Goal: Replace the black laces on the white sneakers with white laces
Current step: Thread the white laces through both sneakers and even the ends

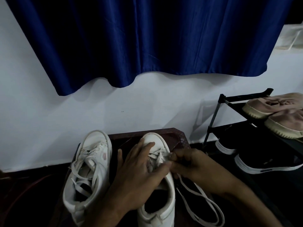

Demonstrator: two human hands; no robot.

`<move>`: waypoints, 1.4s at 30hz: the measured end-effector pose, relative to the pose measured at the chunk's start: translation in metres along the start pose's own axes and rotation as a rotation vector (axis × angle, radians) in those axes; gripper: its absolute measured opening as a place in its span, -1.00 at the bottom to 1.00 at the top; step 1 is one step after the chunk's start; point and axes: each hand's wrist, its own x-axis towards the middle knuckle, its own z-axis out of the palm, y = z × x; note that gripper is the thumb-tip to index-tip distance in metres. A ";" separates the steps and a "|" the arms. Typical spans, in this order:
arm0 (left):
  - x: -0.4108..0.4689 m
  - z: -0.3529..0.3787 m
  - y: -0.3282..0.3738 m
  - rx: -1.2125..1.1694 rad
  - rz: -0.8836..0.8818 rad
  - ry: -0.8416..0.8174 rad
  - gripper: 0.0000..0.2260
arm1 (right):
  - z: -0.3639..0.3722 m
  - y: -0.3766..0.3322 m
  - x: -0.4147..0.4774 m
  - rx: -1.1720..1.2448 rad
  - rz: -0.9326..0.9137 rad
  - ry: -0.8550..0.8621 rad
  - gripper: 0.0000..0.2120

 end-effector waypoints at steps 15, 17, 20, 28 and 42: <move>0.001 0.001 -0.002 -0.156 -0.022 0.034 0.04 | -0.015 0.003 -0.012 0.054 0.108 -0.189 -0.80; 0.001 0.000 -0.001 -0.187 -0.020 0.042 0.04 | -0.022 0.002 -0.019 0.074 0.172 -0.227 -0.80; 0.001 0.004 -0.005 -0.267 -0.012 0.074 0.02 | -0.008 0.003 -0.012 0.169 0.178 -0.129 -0.76; 0.003 0.012 -0.010 -0.324 0.034 0.127 -0.10 | -0.018 0.000 -0.015 0.023 0.105 -0.292 -0.67; 0.002 0.011 -0.010 -0.327 0.047 0.152 -0.13 | -0.035 0.002 -0.020 -0.069 0.164 -0.434 -0.77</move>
